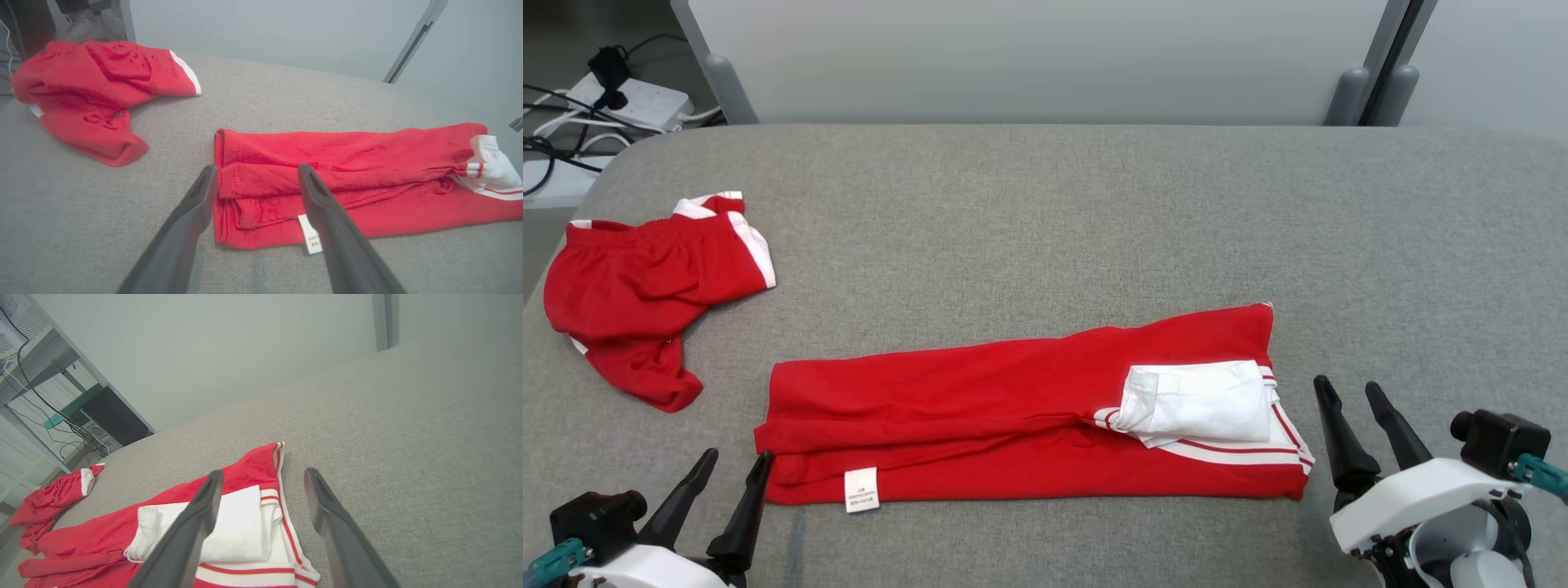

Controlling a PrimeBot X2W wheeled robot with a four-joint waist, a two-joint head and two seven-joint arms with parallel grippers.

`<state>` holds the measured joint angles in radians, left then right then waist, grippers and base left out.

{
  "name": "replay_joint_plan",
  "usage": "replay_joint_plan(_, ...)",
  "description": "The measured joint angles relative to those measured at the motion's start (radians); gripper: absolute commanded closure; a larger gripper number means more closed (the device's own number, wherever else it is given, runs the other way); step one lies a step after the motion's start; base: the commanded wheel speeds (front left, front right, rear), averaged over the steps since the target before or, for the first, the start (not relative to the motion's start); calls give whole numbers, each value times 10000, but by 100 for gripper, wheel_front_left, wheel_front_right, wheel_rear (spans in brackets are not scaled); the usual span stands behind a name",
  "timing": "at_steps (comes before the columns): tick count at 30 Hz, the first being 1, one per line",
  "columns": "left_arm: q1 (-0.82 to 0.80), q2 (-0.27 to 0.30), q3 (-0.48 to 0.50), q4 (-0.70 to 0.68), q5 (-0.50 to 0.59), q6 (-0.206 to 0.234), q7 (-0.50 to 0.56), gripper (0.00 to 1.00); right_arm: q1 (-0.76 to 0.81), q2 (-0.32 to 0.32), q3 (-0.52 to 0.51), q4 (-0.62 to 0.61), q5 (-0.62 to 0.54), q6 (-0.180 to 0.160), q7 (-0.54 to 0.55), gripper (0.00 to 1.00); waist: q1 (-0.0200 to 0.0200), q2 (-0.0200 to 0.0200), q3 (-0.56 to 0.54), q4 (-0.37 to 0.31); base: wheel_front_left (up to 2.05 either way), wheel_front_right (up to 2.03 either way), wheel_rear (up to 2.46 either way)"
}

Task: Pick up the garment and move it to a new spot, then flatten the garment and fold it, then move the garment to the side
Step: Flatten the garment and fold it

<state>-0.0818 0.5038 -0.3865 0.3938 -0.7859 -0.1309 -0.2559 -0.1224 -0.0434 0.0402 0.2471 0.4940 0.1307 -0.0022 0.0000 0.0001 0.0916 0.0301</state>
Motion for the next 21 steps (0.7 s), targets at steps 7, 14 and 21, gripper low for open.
replay_joint_plan(7, 545, -483, 761, -589, 606, 0, 0, 0, 107, 10, 13, 318, -58, 0, -84, 0, 0, 0, -220, 79, 0, 0, 0)
replay_joint_plan(14, 805, -702, 1260, -1450, 1074, 0, 0, 0, 100, 17, -155, 763, -119, 0, -374, 0, 0, 0, -124, 374, 0, 0, 0)
replay_joint_plan(21, 965, -616, 1256, -2102, 1078, 0, 0, 0, -127, 13, -612, 1724, -408, 0, -748, 0, 0, 0, 135, 863, 0, 0, 0)
